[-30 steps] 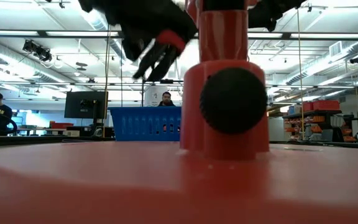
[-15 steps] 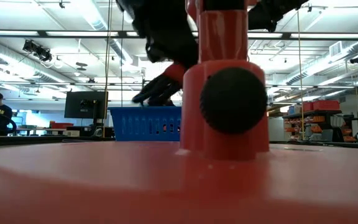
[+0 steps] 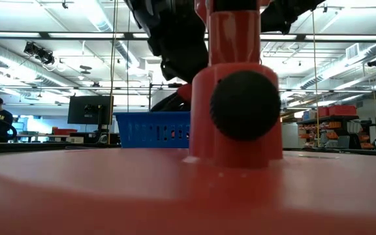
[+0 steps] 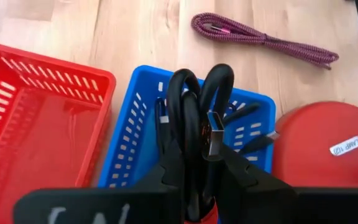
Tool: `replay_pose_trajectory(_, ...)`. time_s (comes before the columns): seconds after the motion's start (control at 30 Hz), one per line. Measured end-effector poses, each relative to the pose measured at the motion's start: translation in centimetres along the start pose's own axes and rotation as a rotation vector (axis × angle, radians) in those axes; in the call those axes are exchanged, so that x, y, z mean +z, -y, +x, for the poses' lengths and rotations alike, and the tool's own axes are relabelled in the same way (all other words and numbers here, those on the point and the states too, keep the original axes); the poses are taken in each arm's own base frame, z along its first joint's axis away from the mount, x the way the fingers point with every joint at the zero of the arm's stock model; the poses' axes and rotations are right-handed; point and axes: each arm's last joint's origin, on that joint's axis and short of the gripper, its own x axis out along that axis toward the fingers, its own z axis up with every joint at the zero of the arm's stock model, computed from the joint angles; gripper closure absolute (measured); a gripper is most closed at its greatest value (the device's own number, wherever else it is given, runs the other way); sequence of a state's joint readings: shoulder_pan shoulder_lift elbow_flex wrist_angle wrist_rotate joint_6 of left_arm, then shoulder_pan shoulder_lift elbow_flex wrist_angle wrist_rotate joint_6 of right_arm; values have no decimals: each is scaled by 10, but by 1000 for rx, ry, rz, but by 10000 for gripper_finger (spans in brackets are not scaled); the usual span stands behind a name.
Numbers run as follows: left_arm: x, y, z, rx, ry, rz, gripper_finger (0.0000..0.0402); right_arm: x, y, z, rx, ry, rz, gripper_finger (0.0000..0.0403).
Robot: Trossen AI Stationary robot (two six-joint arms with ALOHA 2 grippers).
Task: Pick & Place USB Port
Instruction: Put the small black USB cable into the blue bin
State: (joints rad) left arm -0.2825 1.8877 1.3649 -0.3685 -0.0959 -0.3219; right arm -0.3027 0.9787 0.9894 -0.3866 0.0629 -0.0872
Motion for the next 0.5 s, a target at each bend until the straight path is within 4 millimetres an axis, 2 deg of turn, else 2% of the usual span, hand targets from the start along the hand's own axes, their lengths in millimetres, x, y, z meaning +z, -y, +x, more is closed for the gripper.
replay_pose_trajectory(0.07,0,-1,0,-5,-2,-10,335,0,0,0,0,0,0,305)
replay_pose_trajectory(0.2,0,-3,0,-14,-17,-43,263,0,0,0,0,0,0,305)
replay_pose_trajectory(0.3,-1,-6,1,-10,-34,-71,224,0,0,0,0,0,0,305)
replay_pose_trajectory(0.5,1,-9,-1,-3,-22,-76,190,0,0,0,0,-3,0,305)
